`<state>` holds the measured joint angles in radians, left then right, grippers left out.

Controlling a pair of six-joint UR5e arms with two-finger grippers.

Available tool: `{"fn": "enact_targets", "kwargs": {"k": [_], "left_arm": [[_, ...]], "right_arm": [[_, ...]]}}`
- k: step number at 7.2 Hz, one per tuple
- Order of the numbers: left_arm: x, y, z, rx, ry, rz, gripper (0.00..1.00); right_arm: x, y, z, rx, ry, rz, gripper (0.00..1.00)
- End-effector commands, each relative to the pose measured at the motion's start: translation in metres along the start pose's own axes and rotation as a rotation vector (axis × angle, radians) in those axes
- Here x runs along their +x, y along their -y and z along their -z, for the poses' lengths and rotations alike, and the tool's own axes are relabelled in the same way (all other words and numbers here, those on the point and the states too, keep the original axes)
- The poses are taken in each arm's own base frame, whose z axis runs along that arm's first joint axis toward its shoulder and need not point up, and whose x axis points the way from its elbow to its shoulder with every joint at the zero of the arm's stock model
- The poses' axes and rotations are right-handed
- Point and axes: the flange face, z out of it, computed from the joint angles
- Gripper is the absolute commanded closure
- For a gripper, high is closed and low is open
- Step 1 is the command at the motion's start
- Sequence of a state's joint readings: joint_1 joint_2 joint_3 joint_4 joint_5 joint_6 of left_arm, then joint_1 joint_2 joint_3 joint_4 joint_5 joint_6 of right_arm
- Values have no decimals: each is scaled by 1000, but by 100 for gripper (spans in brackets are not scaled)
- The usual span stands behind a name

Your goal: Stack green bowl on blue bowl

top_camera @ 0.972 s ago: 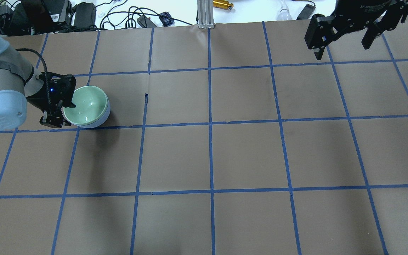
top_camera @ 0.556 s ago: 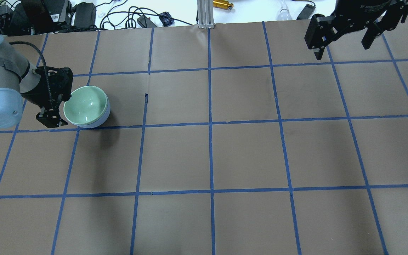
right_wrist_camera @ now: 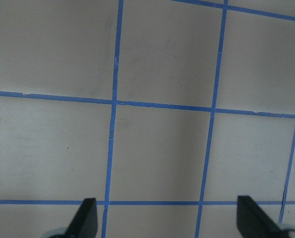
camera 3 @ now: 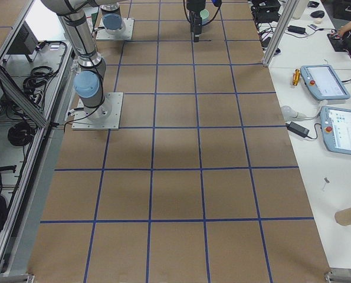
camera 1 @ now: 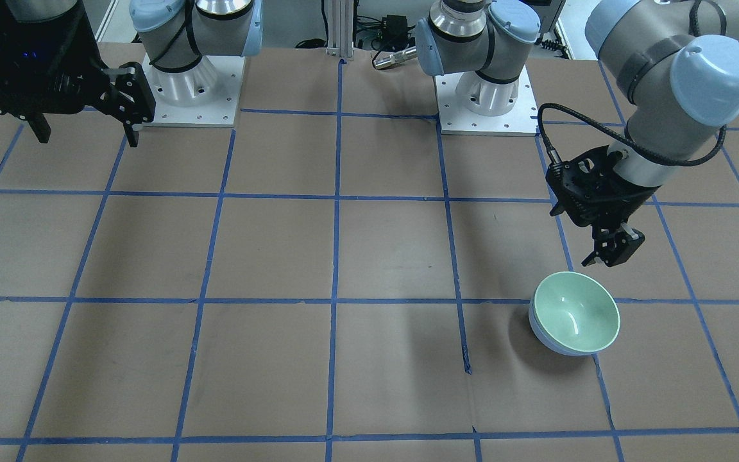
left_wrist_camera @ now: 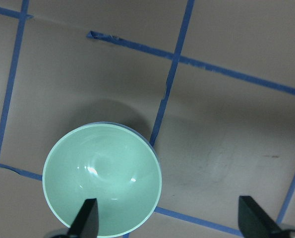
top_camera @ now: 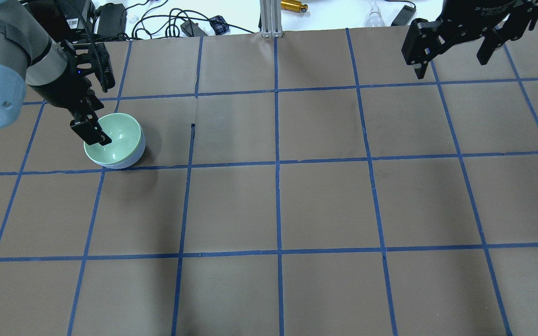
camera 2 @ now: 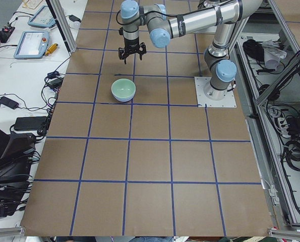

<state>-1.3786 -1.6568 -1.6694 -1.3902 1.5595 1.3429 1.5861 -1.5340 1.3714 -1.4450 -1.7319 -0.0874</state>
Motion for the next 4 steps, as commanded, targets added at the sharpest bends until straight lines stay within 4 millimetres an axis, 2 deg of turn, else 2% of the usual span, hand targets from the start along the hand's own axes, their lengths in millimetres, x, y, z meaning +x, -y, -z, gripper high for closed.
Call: {"fn": "enact_targets", "kwargs": {"k": [1,2,4], "left_arm": [[16,26,43,6,30,197,0],[32,38,47,1,15,237,0],[47,48,55,8,18,442,0]], "right_arm": [[0,0,0,0,0,0,0],[0,0,0,0,0,0,0],[0,0,0,0,0,0,0]]}}
